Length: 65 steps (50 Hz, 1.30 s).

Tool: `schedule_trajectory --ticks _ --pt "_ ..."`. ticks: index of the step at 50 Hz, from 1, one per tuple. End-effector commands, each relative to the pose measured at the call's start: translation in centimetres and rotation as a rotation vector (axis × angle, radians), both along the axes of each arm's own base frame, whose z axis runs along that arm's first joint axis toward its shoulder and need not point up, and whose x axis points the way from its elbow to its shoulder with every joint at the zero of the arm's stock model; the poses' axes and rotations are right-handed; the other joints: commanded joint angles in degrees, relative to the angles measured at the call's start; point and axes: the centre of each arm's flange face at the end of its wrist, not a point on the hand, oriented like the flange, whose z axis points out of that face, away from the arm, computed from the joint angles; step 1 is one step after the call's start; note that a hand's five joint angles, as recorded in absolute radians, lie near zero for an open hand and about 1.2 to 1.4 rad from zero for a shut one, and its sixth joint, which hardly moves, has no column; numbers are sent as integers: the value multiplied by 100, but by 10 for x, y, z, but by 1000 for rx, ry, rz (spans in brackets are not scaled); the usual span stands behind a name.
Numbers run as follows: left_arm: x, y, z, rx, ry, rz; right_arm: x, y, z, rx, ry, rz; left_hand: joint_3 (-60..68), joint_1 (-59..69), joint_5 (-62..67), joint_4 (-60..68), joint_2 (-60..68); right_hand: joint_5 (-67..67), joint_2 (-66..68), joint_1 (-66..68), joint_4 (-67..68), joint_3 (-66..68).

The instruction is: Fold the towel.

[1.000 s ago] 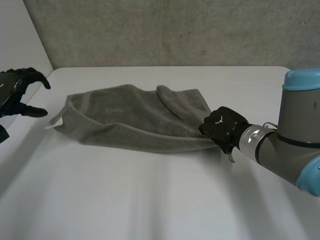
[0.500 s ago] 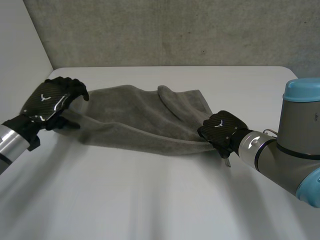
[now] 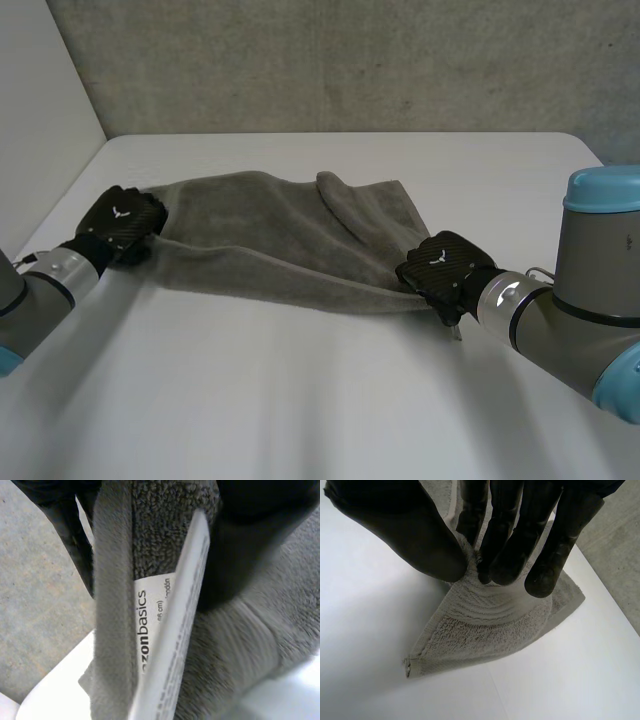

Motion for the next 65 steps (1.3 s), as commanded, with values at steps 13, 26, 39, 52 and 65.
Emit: schedule_trajectory --ticks 13,26,39,52,65 --pt "15 19 58 -21 129 56 -11 -16 -15 60 -62 -272 1457 1472 1452 1387 1374 -2178 -2109 -2165 -2198 -2196" --pt "31 28 62 66 280 111 -18 -8 -35 151 -201 -375 1457 1472 1452 1387 1374 -3393 -3325 -3381 -3414 -3411" --pt "37 26 63 94 337 130 -22 -15 -46 28 -234 -437 1457 1472 1452 1387 1374 -3141 -3072 -3129 -3162 -3159" --pt "45 22 75 81 386 153 -24 -25 -39 -32 -230 -446 1457 1472 1452 1387 1374 -2314 -2245 -2302 -2335 -2332" --pt "46 23 79 101 437 158 -24 -22 -43 -11 -219 -427 1457 1472 1452 1387 1374 331 399 343 310 312"
